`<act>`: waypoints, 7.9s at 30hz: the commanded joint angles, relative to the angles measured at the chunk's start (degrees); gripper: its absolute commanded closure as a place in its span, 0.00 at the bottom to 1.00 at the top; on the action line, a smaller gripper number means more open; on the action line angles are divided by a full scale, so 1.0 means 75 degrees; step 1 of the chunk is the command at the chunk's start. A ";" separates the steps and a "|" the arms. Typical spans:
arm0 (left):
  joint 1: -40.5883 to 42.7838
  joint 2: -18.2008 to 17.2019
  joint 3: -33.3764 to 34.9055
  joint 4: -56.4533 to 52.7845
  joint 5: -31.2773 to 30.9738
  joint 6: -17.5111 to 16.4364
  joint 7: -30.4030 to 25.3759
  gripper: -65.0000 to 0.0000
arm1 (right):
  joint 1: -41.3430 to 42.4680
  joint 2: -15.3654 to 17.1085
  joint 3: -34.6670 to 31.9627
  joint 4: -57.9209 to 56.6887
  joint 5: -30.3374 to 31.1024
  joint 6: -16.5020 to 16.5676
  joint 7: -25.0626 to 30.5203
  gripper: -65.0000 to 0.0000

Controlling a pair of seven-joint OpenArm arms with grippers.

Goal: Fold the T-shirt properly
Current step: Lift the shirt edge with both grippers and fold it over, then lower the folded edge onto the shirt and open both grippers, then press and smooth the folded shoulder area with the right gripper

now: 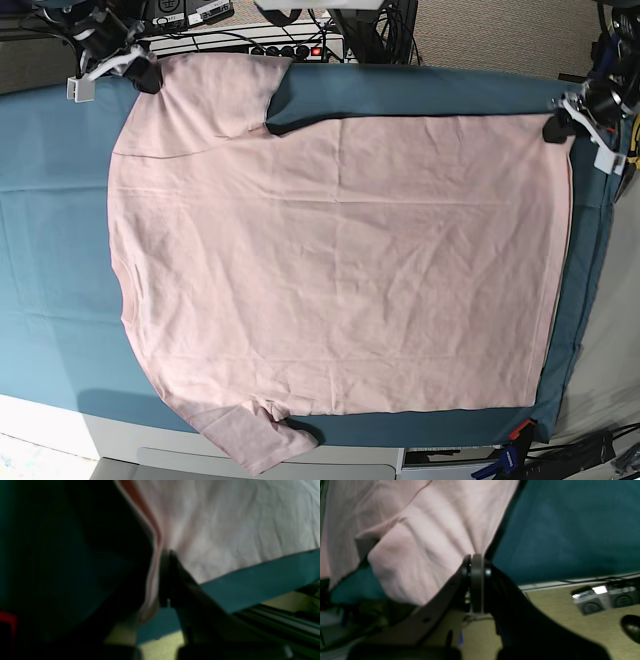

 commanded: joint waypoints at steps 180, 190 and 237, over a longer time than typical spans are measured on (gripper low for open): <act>-0.1300 0.0373 0.0478 0.1667 0.5998 0.3273 -0.1792 0.62 | 0.2055 0.0283 0.2052 -0.1539 -0.0119 -0.0181 0.0227 0.73; -0.1300 0.0373 0.0478 0.1667 0.5995 0.3270 -0.1789 0.62 | 0.1684 -0.0291 0.2046 -0.1539 0.0836 -0.0012 0.0050 0.73; -0.1300 0.0376 0.0478 0.1667 0.5852 0.3267 -0.1792 0.62 | 0.4258 -0.0323 -0.0895 -0.1539 0.0280 0.0608 0.0361 1.00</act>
